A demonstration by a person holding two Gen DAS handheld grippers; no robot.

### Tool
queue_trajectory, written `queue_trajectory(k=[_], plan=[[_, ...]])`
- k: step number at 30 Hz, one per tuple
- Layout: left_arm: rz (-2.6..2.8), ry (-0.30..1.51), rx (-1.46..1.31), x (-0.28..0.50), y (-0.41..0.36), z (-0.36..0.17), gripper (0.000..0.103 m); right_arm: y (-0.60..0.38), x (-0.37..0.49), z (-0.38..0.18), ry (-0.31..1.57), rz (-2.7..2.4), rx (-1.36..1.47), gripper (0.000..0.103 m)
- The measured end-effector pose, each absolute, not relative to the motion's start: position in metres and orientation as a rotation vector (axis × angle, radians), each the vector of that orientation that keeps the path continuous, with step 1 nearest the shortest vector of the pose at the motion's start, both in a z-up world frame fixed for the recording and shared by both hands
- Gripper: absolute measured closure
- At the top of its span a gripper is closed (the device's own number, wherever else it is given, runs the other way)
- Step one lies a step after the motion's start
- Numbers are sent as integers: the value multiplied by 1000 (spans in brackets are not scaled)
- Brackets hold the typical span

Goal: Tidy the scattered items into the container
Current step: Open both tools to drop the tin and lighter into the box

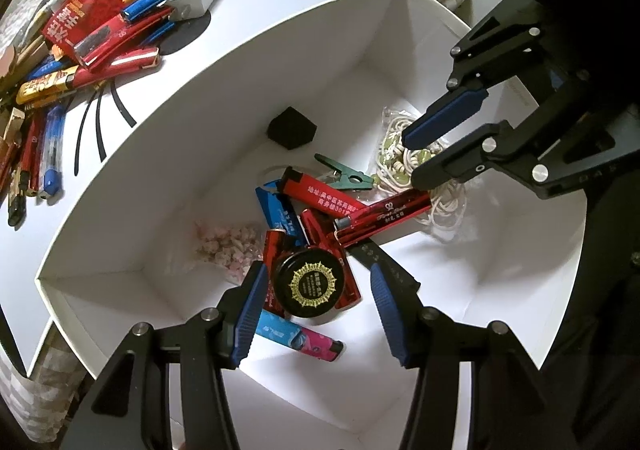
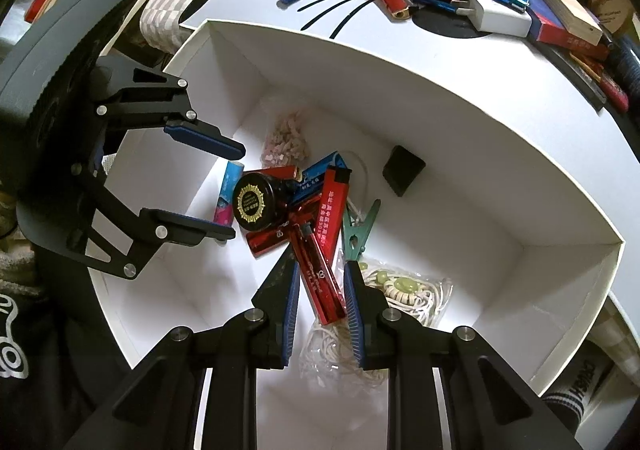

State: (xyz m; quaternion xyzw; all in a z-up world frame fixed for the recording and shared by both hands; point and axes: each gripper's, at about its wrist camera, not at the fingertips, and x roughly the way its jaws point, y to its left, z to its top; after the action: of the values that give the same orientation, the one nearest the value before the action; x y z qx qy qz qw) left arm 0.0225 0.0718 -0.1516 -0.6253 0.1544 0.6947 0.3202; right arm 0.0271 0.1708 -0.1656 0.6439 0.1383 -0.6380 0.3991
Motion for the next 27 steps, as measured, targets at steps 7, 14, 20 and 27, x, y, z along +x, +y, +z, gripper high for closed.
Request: queue_trajectory(k=[7,14,20,27], plan=[[1866,412,-1608,12,66,-136,50,193,4,-138,294,-1644,1603,80],[1925,395,-1556,-6,83,-109,50,211,-20,-113,166,-1735,1555,80],[1964,393,-1543,26,106,-117,50,229,-41,-94,75,-1835,1503,80],[2039,372,-1505,-4,115,-127,50,242,-58,-86,-7,-1943,1468,80]])
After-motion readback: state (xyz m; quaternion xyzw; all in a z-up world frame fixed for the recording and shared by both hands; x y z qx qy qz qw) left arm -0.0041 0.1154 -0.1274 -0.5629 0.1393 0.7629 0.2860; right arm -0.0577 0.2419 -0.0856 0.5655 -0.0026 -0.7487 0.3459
